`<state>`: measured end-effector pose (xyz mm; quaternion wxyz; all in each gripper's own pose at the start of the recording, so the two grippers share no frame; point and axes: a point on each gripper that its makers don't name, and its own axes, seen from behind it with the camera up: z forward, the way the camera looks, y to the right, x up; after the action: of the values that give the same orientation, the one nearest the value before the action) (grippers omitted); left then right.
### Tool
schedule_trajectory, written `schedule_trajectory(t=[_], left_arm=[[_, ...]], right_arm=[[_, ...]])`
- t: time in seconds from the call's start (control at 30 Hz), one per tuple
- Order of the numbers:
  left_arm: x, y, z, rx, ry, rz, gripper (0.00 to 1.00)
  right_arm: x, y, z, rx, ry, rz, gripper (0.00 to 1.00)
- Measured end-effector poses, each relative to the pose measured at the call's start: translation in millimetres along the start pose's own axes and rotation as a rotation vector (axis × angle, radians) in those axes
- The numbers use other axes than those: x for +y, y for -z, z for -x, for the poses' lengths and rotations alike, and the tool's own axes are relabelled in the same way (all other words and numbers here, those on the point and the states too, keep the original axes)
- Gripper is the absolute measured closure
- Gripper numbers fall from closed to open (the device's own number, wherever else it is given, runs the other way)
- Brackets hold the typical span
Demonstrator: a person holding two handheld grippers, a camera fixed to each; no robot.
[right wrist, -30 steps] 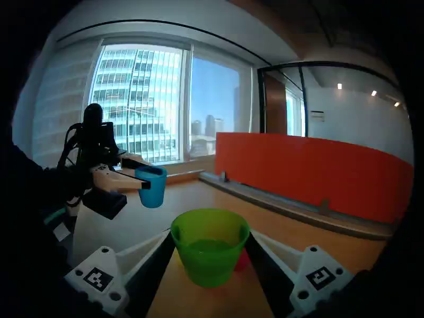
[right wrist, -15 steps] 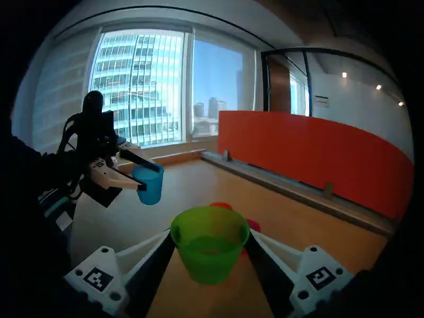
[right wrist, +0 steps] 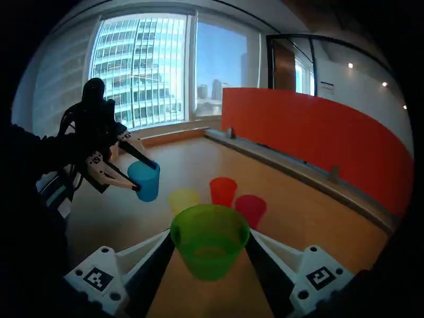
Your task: Pour water
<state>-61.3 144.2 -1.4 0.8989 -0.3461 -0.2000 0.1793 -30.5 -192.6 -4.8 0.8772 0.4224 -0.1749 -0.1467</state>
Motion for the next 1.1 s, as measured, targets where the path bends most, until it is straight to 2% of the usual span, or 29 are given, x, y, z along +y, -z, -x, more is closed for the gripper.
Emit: schedule_trajectory(t=[0.57, 0.87, 1.1], left_arm=[[7.9, -18.6, 47, -0.118, 0.014, 0.045, 0.1], [6.6, -25.6, 63, -0.145, 0.038, 0.05, 0.1], [6.6, -27.4, 68, -0.143, 0.059, 0.051, 0.1]], right_arm=[[1, -17.0, 34, -0.081, -0.005, -0.008, 0.09], [1, -23.4, 43, -0.098, -0.015, -0.01, 0.09], [-2, -26.4, 46, -0.104, -0.011, -0.014, 0.09]])
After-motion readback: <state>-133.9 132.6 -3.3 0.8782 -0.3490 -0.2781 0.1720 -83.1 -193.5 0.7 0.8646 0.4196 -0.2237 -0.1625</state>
